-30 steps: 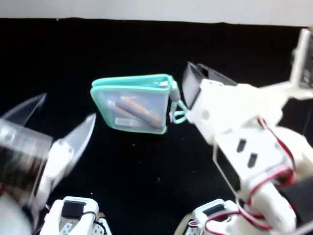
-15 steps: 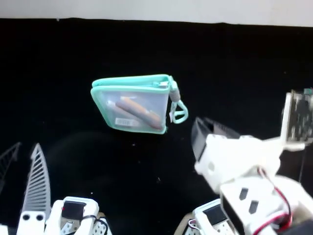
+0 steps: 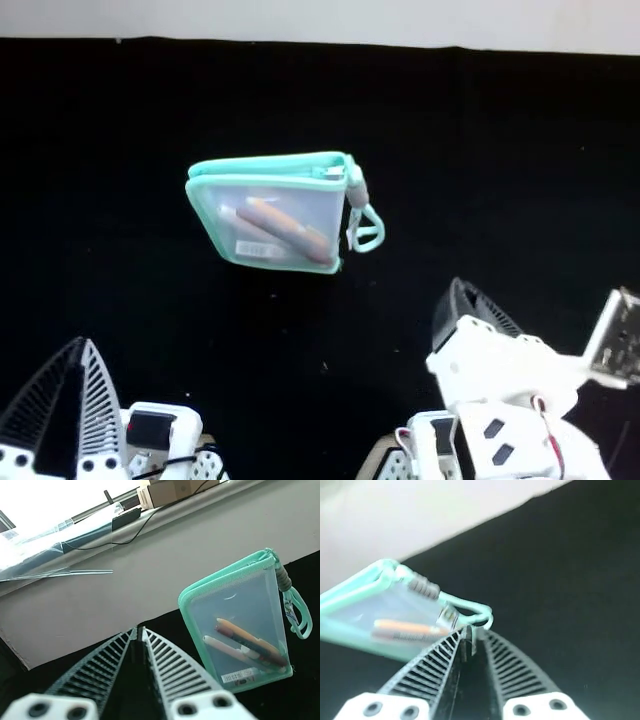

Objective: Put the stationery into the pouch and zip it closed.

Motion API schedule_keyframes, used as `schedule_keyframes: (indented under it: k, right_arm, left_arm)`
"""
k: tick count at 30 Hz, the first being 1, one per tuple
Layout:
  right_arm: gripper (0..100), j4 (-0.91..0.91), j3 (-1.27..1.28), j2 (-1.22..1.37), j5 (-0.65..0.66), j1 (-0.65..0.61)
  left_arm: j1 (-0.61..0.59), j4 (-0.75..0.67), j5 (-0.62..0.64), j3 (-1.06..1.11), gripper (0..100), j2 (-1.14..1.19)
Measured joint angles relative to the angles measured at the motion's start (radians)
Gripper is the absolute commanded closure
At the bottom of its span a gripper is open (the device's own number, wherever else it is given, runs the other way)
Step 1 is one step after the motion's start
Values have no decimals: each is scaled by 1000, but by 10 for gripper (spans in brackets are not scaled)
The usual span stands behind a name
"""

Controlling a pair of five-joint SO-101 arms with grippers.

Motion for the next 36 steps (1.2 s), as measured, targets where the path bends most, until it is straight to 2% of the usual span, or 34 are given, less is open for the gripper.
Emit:
schedule_keyframes:
  k: [4,8,13,20,23,27,30,36]
  right_arm:
    - [992,-114,169,-138,5,72]
    - [992,-210,358,-287,98,87]
    - [992,-270,589,-358,267,87]
    - [992,-276,729,-368,390,86]
    - [992,-276,798,-368,420,86]
    - [992,-321,895,-368,433,86]
    - [992,-365,970,-368,433,86]
    - [992,-423,1096,-368,433,86]
  left_arm:
    - [0,0,0,103,993,-60]
    - [0,-20,0,209,993,-94]
    - [0,-117,0,390,993,-127]
    - [-9,-292,0,743,993,-170]
    - [-87,-387,0,888,993,-172]
    - [-265,-526,0,1048,993,-172]
    - [-382,-577,2,1137,993,-172]
    - [-459,-594,3,1274,993,-172]
